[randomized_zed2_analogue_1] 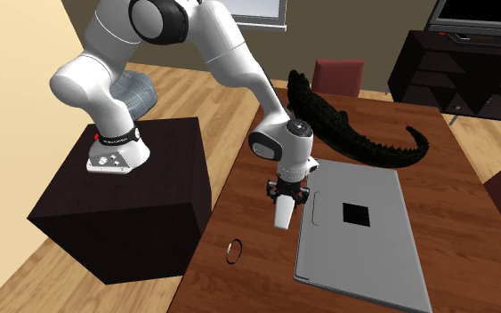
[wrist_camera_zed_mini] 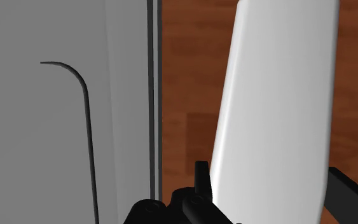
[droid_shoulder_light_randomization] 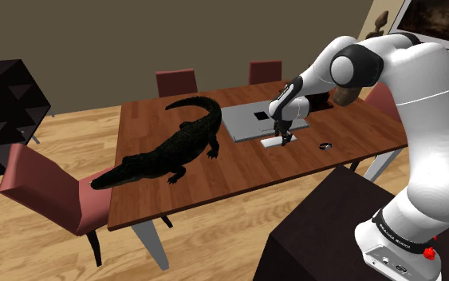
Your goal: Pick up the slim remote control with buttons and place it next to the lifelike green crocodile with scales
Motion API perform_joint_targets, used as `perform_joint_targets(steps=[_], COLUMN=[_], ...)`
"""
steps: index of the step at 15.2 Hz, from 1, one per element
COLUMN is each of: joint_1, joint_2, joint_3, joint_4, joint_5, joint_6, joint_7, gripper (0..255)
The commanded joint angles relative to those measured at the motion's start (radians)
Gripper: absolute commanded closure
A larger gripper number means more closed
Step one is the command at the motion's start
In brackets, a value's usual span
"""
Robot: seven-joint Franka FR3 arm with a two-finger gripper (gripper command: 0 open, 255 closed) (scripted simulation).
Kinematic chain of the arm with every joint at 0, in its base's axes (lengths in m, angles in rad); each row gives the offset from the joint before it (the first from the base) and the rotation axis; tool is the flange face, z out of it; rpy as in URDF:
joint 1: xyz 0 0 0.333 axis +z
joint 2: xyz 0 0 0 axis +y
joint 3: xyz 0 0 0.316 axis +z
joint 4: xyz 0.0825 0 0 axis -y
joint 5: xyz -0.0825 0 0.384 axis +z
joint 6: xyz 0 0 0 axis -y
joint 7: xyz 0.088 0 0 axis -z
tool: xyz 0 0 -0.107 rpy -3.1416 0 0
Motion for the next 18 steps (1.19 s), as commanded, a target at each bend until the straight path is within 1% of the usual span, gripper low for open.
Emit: perform_joint_targets(steps=[1,18], joint_1=[0.003,0.048], joint_2=[-0.012,-0.208], joint_3=[-0.003,-0.063], joint_4=[-0.006,-0.070], joint_5=[-0.002,-0.057], joint_6=[-0.007,-0.140], joint_7=[0.002,0.038], gripper=[255,255])
